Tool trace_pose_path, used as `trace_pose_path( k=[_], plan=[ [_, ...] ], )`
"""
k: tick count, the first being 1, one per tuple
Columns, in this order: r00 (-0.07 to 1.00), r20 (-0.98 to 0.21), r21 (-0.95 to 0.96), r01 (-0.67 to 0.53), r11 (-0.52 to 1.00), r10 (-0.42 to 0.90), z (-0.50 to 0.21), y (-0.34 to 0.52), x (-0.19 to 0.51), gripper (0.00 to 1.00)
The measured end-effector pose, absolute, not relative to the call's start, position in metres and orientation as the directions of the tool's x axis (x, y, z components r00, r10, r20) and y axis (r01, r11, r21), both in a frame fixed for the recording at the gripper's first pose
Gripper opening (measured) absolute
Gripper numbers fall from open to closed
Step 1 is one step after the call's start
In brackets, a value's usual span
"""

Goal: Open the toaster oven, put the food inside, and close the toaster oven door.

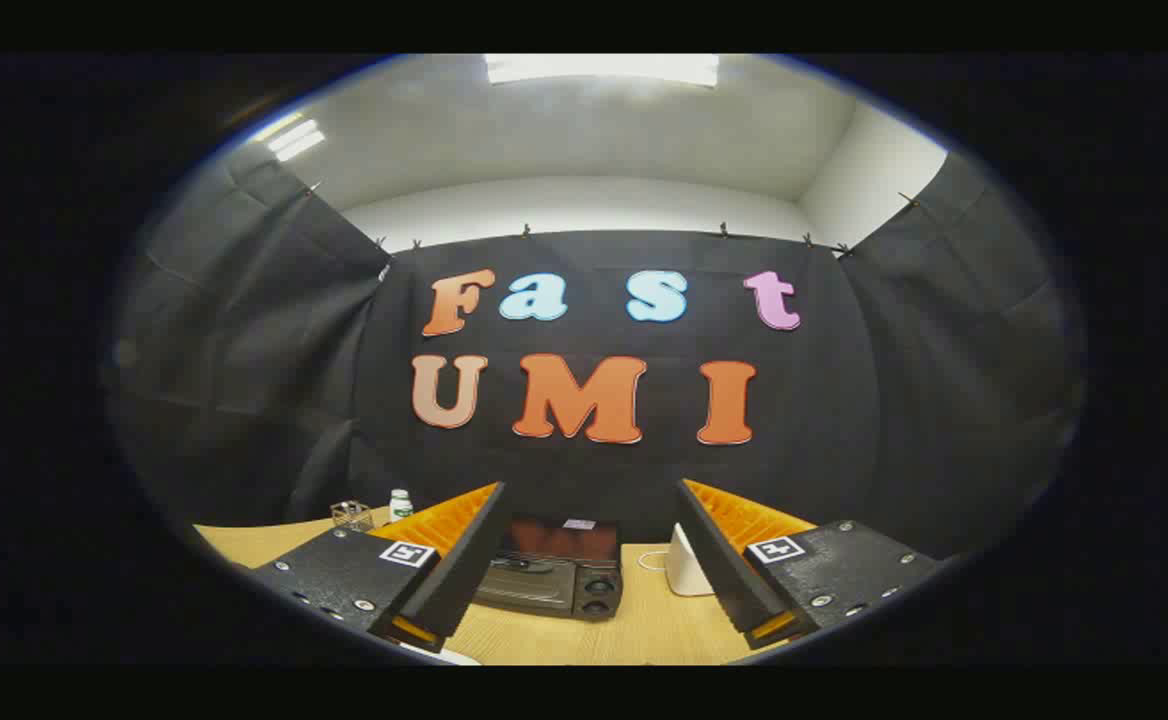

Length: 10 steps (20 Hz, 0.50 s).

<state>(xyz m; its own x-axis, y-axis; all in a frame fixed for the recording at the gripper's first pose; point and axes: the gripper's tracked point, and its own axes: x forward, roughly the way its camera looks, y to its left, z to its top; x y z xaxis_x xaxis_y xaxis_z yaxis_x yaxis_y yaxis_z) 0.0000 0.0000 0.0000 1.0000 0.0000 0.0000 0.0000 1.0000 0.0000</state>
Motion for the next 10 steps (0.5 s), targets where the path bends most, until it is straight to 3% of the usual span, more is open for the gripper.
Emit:
trace_pose_path(
  k=[10],
  plan=[
    [1.000,-0.017,0.017,0.003,1.000,-0.002,-0.0086,0.0043,0.0025,0.98]
  ],
)
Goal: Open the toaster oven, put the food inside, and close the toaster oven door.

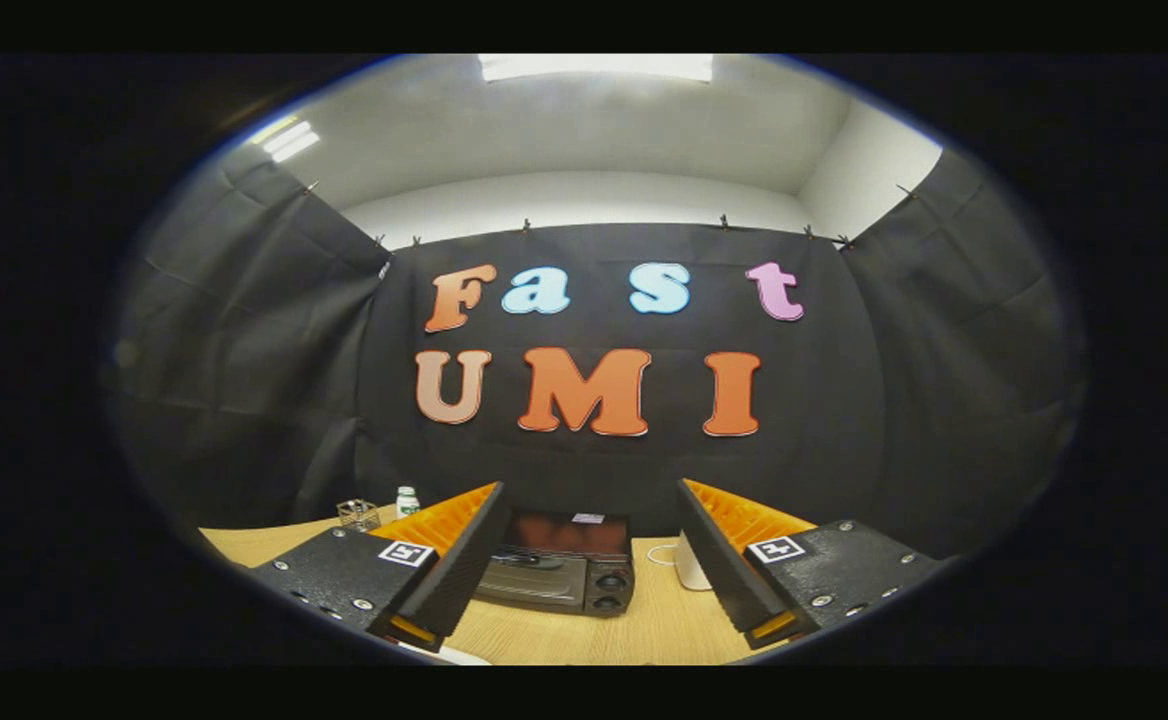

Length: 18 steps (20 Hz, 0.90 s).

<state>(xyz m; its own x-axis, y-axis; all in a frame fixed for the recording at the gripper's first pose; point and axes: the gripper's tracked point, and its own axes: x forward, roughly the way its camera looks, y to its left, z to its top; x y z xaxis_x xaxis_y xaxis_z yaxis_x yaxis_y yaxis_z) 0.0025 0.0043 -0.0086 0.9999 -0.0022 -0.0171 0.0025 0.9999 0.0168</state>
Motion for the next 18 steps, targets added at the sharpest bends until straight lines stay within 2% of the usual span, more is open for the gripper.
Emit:
trace_pose_path(
  k=[11,18],
  plan=[
    [0.996,-0.083,0.067,-0.037,0.997,0.043,-0.053,0.033,0.048,0.98],
    [0.974,-0.197,0.110,-0.087,0.990,0.108,-0.115,0.096,0.108,0.99]
  ],
)
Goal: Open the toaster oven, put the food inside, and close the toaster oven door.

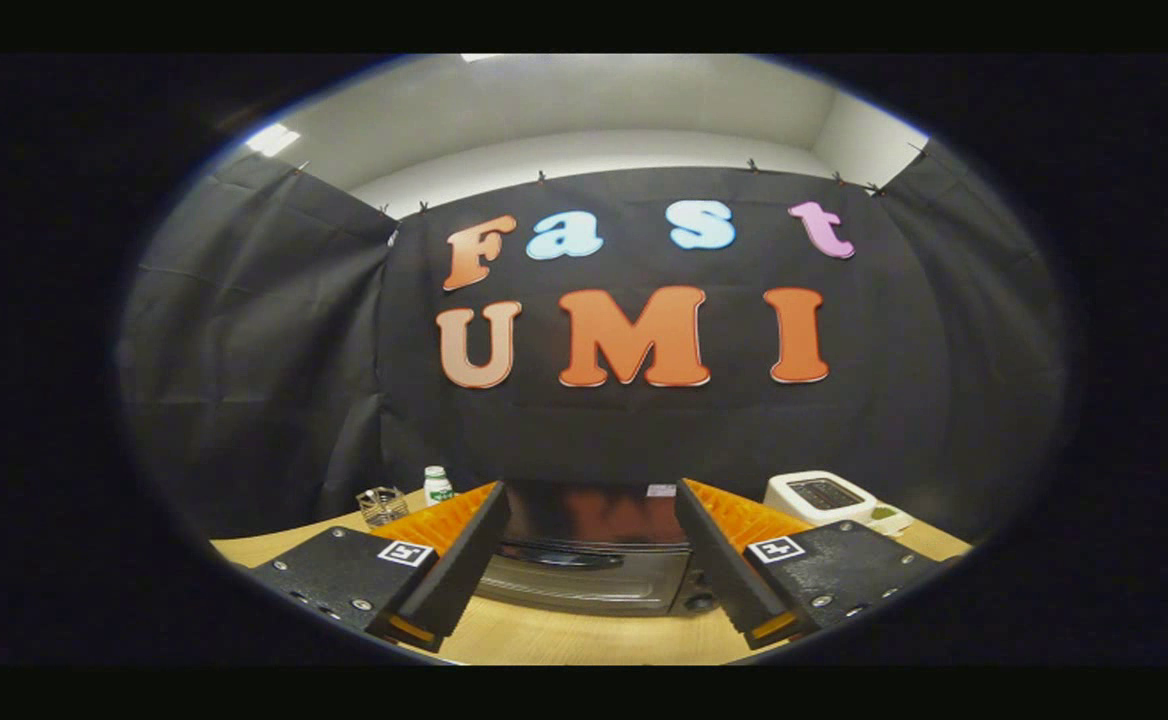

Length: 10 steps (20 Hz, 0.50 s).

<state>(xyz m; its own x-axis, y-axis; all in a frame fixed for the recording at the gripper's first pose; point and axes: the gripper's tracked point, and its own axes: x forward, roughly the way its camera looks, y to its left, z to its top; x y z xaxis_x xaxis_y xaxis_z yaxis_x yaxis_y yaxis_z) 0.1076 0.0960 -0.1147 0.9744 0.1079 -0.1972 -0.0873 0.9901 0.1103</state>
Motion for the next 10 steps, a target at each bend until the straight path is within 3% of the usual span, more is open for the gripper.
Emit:
trace_pose_path(
  k=[10],
  plan=[
    [0.933,-0.350,0.087,-0.060,0.994,0.087,-0.195,0.128,0.156,0.99]
  ],
)
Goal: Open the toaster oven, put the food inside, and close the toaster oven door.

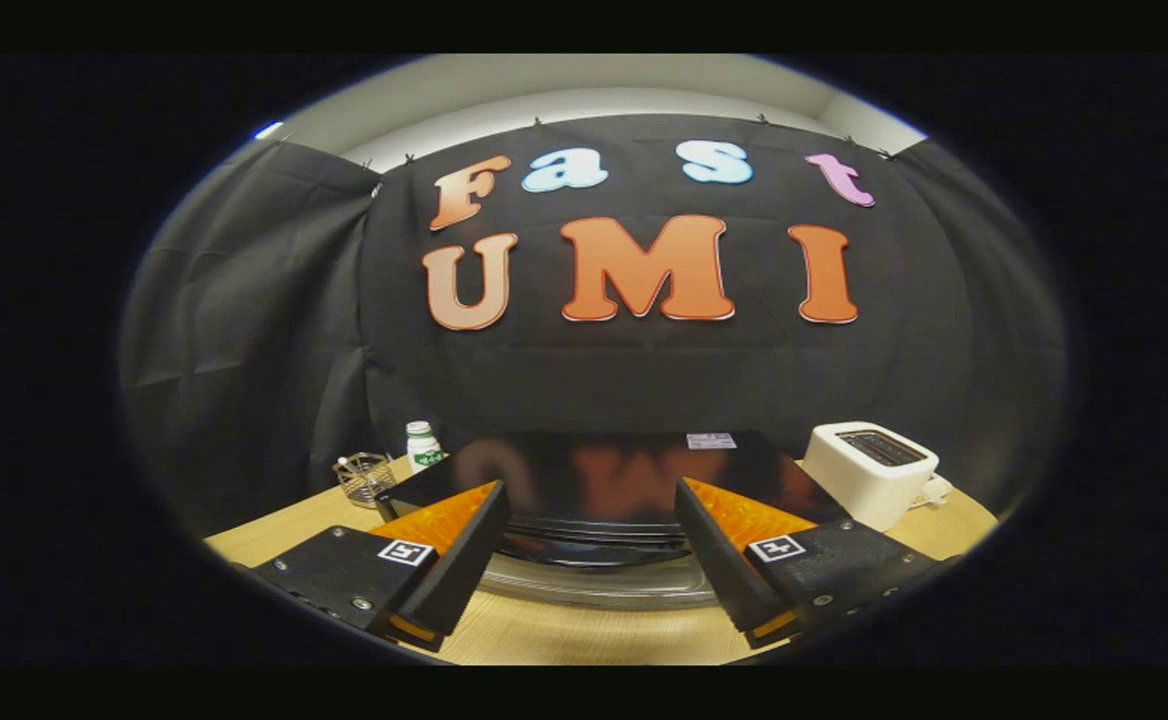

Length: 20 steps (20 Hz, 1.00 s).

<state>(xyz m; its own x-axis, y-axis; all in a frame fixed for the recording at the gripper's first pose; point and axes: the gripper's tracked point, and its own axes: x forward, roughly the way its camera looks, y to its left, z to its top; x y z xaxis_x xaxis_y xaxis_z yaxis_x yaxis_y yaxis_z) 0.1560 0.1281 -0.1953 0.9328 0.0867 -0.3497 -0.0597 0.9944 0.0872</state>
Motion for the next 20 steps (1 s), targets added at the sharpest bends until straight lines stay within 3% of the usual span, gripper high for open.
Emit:
trace_pose_path(
  k=[4,8,13,20],
  plan=[
    [0.909,-0.409,0.091,-0.050,0.995,0.083,-0.222,0.134,0.157,0.99],
    [0.929,-0.364,0.055,-0.052,0.997,0.068,-0.218,0.137,0.152,0.98],
    [0.924,-0.364,0.114,-0.081,0.990,0.118,-0.214,0.146,0.127,0.85],
    [0.885,-0.432,0.084,-0.151,0.985,0.172,-0.223,0.153,0.074,0.84]
  ],
)
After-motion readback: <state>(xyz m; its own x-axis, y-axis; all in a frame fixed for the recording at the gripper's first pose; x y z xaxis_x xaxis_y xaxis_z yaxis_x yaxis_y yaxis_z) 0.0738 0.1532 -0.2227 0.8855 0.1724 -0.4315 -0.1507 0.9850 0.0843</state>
